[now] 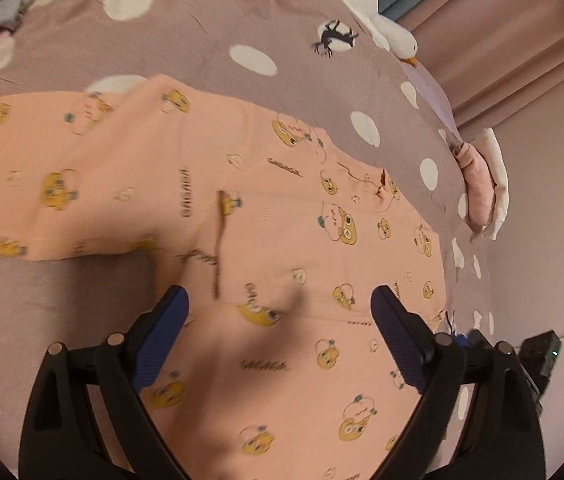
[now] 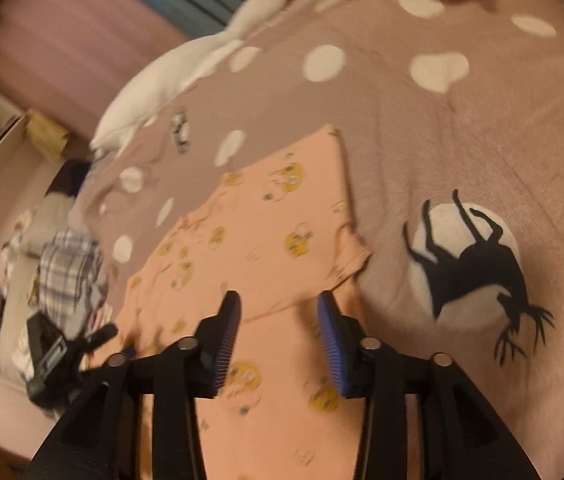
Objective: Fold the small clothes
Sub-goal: 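Lift the held sleeve across the shirt body with the right tool and release, then grasp the other sleeve cuff with the left tool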
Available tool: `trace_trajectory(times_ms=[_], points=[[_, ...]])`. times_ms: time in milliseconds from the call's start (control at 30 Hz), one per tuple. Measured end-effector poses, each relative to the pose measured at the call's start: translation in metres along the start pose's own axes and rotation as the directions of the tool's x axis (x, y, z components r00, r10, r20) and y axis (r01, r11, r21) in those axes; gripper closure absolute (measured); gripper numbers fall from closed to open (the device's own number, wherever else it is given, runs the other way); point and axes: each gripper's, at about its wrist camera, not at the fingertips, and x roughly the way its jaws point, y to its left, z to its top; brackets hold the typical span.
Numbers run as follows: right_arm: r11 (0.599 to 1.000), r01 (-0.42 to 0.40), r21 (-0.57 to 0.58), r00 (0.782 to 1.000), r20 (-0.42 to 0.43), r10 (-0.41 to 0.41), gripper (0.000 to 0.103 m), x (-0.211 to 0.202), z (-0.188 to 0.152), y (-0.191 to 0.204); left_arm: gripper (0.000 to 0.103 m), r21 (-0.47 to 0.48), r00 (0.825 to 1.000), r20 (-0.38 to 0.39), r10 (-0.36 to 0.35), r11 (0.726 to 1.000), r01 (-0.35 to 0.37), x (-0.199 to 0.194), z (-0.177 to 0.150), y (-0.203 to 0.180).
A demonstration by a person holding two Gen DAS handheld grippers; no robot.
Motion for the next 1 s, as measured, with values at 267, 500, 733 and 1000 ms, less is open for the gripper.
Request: trace_trajectory(times_ms=[267,500,733,1000], points=[[0.992,-0.023,-0.121,1.0,-0.01,0.022,0.045,-0.009,-0.024,0.038,0.003,-0.132,0.994,0.103,0.049,0.991,-0.035,-0.048,-0.007,0.058],[0.989,-0.048,-0.137,0.998,-0.046,0.042,0.043,-0.003,-0.038,0.05,0.003,-0.385,0.967,0.216,0.133,0.922,-0.041,-0.104,-0.004,0.165],[0.994,-0.027,-0.109,0.997,-0.07,0.02,0.043,0.007,-0.043,0.049,0.003,-0.584,0.927,0.339,0.16,0.808,0.074,-0.148,-0.004,0.26],[0.994,-0.012,-0.109,0.995,-0.096,0.001,0.043,0.017,-0.048,0.053,0.004,-0.612,0.911,0.405,0.079,0.764,0.206,-0.153,0.021,0.291]])
